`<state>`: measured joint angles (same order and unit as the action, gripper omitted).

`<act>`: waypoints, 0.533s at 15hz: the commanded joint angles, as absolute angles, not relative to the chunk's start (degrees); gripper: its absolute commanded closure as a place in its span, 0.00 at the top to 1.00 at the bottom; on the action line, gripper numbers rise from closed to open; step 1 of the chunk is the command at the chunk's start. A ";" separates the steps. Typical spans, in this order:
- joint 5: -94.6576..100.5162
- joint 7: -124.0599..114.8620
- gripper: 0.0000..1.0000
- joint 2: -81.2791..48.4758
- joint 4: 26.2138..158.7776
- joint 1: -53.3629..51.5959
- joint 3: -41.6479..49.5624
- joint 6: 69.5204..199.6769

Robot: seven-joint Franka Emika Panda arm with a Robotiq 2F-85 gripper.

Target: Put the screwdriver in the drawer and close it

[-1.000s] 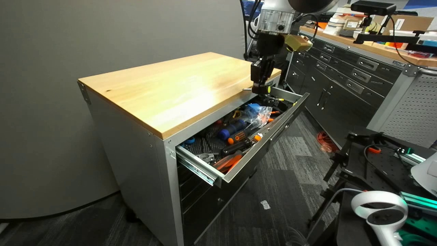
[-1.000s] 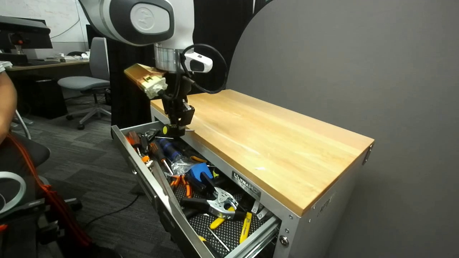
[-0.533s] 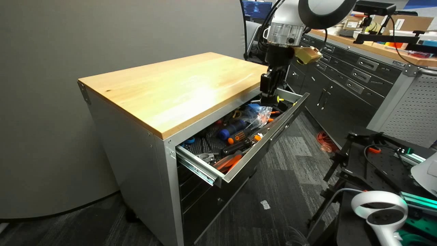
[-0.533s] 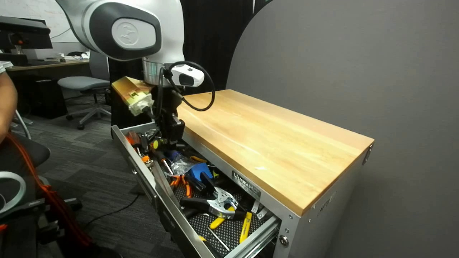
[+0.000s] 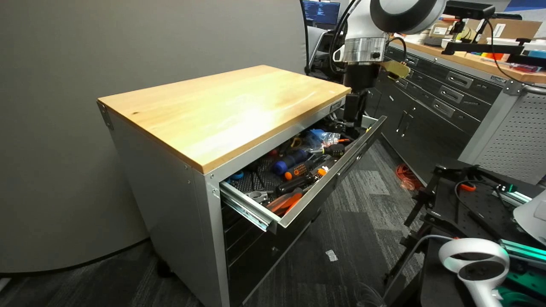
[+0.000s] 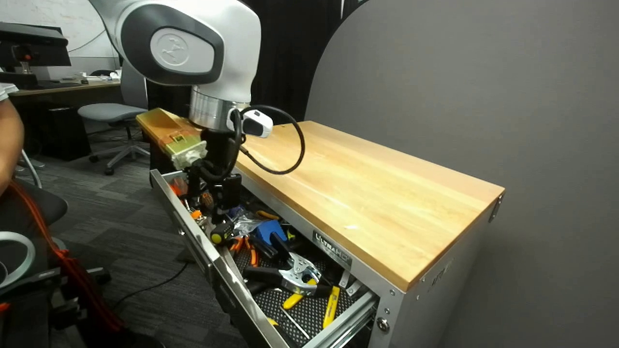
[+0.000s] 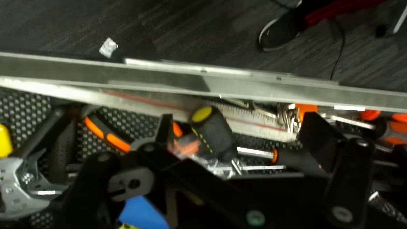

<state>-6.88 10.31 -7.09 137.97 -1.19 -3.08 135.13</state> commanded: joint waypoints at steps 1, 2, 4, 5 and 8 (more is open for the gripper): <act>-4.33 14.98 1.00 -9.40 135.50 0.40 -1.80 123.60; -1.32 13.22 0.75 -11.04 135.13 0.22 -1.28 122.12; 3.37 10.31 0.71 -14.17 134.97 -0.47 -0.88 122.23; 6.82 6.46 0.61 -15.83 135.06 -1.24 -0.49 124.25; 13.19 -3.36 0.38 -19.53 134.94 -3.07 0.32 131.06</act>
<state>7.94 5.07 -15.72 136.73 -0.44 -1.05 126.36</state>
